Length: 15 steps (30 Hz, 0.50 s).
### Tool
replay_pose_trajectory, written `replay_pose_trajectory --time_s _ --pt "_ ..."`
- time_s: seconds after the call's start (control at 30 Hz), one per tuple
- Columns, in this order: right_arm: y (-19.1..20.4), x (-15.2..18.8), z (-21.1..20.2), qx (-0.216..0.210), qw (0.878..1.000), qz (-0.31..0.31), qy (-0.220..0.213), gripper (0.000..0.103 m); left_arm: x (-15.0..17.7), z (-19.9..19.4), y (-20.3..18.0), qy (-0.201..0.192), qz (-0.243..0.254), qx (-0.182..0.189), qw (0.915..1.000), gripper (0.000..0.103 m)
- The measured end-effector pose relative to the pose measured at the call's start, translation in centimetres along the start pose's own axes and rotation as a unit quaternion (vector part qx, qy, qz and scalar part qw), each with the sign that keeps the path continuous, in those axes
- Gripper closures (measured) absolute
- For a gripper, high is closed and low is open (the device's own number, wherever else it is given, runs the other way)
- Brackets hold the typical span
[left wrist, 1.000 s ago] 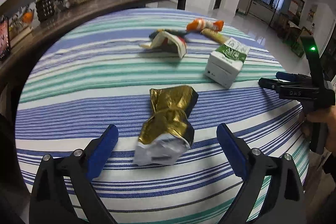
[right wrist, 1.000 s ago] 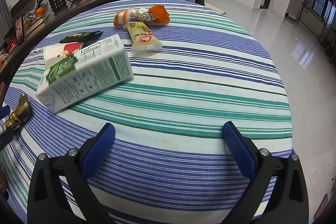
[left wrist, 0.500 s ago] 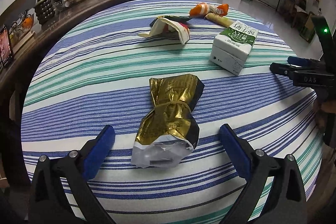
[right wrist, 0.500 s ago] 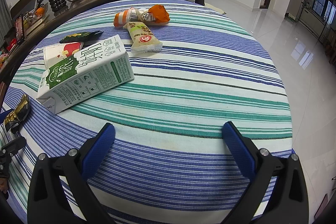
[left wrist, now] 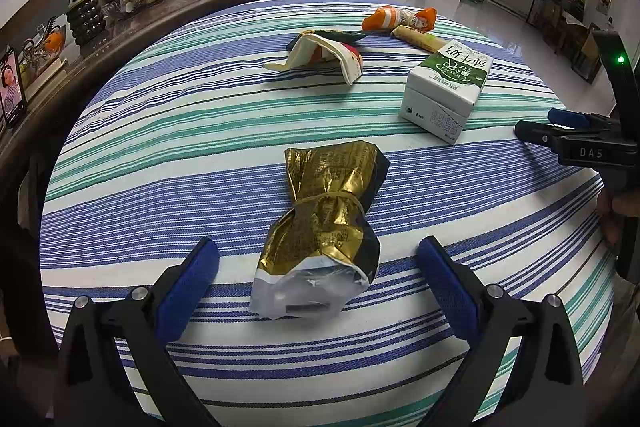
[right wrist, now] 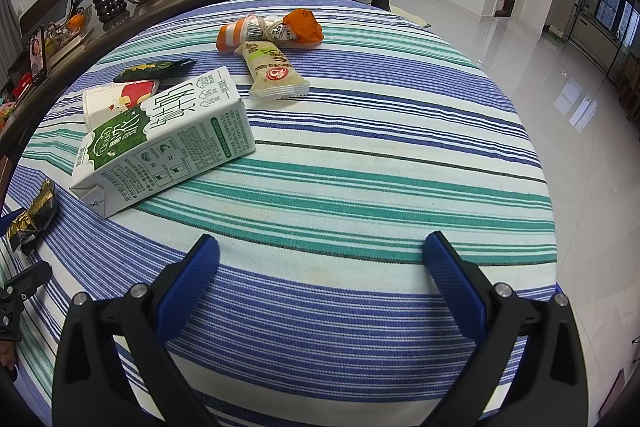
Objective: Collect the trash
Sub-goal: 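Grasp the gold foil snack bag with the left tool and lift it, then grasp the beige snack stick wrapper with the right tool while the left tool holds the foil bag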
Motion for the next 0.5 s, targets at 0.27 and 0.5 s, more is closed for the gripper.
replay_pose_trajectory --time_s 0.27,0.5 --pt "-0.1 -0.2 0.1 -0.007 1.000 0.006 -0.003 0.005 0.0 0.0 0.0 0.000 0.000 0.000 1.0000 0.005" --pt "-1.9 -5.3 1.5 -0.035 0.999 0.038 -0.012 0.005 0.1 -0.2 0.1 0.000 -0.002 0.005 1.0000 0.005"
Point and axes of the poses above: each gripper's, at about its wrist camera, not at the fingertips, and z roughly the way its jaws point, y to its left, x to its underside, the point moved 3 cm from there along z, roughly the way its jaws point, and after that the axes turned 14 degrees about -y, right-handed, at the moved point
